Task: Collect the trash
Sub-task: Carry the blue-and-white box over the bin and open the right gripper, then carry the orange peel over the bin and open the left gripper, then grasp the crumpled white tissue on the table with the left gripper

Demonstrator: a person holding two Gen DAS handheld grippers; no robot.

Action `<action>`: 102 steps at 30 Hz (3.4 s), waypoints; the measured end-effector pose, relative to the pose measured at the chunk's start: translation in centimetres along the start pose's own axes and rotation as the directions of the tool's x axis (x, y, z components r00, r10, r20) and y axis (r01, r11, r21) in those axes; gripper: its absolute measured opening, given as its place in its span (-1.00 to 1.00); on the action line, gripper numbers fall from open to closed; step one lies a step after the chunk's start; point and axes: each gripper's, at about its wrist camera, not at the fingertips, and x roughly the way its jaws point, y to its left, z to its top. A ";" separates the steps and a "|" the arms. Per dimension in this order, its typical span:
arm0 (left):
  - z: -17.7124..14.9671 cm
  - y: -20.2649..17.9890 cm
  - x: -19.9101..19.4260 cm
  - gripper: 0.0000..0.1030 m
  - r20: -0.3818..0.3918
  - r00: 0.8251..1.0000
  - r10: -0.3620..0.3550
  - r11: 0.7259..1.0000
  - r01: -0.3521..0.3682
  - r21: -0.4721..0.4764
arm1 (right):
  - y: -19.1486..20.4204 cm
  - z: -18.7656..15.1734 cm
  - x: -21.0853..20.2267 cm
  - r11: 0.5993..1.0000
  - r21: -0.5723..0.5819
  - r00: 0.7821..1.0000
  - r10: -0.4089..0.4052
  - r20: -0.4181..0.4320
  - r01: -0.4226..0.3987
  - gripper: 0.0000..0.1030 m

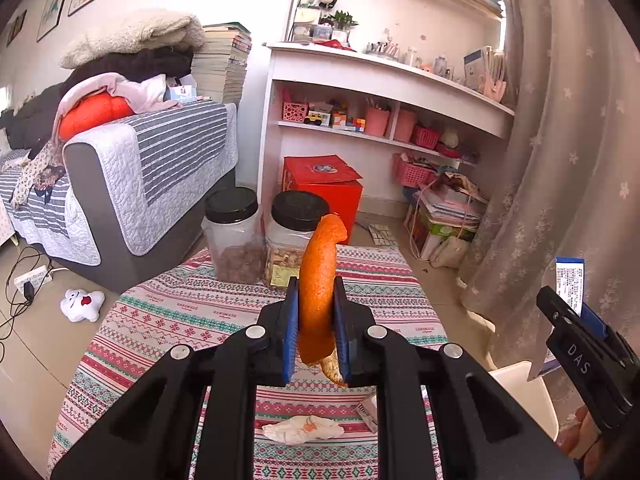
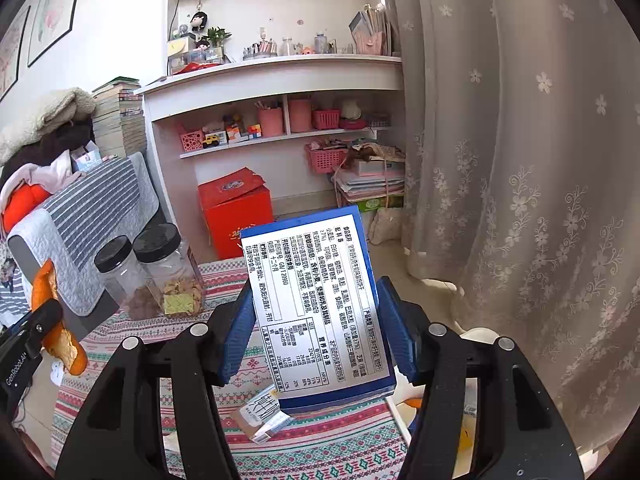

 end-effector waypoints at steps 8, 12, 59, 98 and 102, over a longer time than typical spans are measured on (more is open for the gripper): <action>-0.6 -4.1 0.1 -0.66 -0.011 0.998 -0.063 0.997 0.063 0.033 | -3.9 0.2 -0.6 0.998 0.027 0.998 -0.061 0.005 0.061 0.09; -1.1 -6.1 0.1 -0.66 -0.017 0.996 -0.091 0.995 0.092 0.050 | -6.1 0.3 -0.5 0.994 0.050 0.995 -0.099 -0.006 0.099 0.10; -7.6 -30.4 0.7 0.46 -0.219 0.924 -0.314 0.890 0.366 0.271 | -28.2 -0.8 -3.4 0.832 0.347 0.900 -0.420 -0.114 0.432 0.86; -6.8 1.5 11.5 0.78 -0.412 0.891 0.192 0.940 -0.046 0.337 | 5.0 -2.8 3.0 0.993 -0.106 0.985 -0.076 -0.158 0.060 0.86; -9.9 2.2 14.6 0.78 -0.599 0.797 0.077 0.932 0.156 0.327 | 4.1 -3.0 5.5 0.999 -0.029 0.959 -0.032 -0.282 0.025 0.86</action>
